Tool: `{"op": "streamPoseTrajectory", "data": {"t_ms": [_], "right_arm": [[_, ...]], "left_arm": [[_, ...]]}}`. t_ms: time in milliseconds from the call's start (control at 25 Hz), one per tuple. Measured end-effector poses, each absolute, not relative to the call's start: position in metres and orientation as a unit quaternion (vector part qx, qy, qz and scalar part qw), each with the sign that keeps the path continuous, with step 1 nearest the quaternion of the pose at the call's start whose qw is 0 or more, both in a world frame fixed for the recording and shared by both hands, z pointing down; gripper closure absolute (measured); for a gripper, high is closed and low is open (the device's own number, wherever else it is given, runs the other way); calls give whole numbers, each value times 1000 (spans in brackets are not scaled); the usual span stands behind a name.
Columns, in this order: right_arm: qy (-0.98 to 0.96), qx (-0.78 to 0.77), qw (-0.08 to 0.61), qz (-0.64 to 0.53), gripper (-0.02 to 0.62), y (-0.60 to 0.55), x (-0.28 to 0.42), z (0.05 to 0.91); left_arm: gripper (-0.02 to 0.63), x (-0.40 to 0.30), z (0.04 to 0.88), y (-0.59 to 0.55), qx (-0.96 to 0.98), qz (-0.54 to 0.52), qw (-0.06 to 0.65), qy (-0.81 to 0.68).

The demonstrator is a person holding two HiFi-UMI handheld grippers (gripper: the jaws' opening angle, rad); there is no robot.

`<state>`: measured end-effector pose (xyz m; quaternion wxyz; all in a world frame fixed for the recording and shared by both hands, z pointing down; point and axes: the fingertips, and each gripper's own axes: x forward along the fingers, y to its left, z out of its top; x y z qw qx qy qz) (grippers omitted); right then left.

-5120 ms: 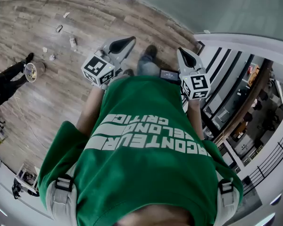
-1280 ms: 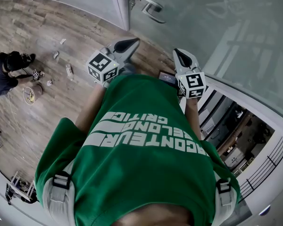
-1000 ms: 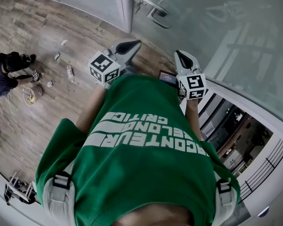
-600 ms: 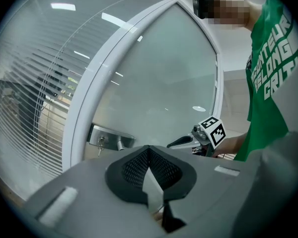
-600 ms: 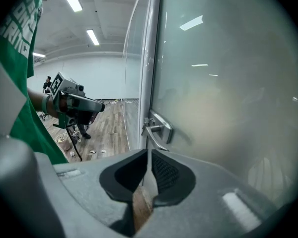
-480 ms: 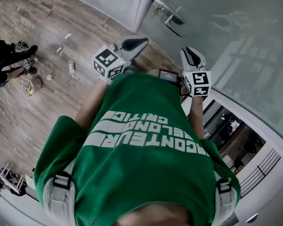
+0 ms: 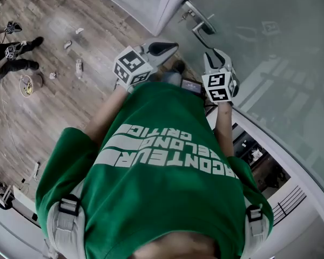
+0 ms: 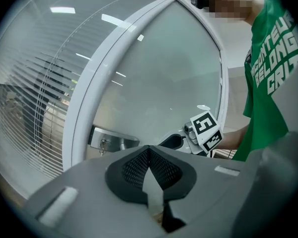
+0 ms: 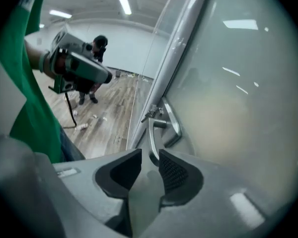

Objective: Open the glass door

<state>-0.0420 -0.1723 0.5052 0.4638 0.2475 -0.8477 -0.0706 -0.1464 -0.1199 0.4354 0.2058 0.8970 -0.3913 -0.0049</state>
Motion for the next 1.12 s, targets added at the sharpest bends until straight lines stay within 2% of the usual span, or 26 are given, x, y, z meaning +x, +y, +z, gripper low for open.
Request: {"op": "streamPoseTrajectory", "data": {"t_ms": [120,240,760,840,1120], "right_arm": [[-828,221,502,-115,485,-176,-45,520],[-823,201,513,-136,485,-178,-50,529],[-838,176,492,-157,487,-189,-56,539],[-838,169,491,-167,520,-190,-58,541],[-838,153,494,-177,531,-187,-56,547]], "left_arm": [[591,-134,437,-125,895,8,208,-395],[591,-122,443,-132,896,29,209,-392],[591,-80,471,-160,891,98,219,-386],[591,-78,473,-165,888,102,222,-389],[591,-69,491,-174,881,130,234,-390]]}}
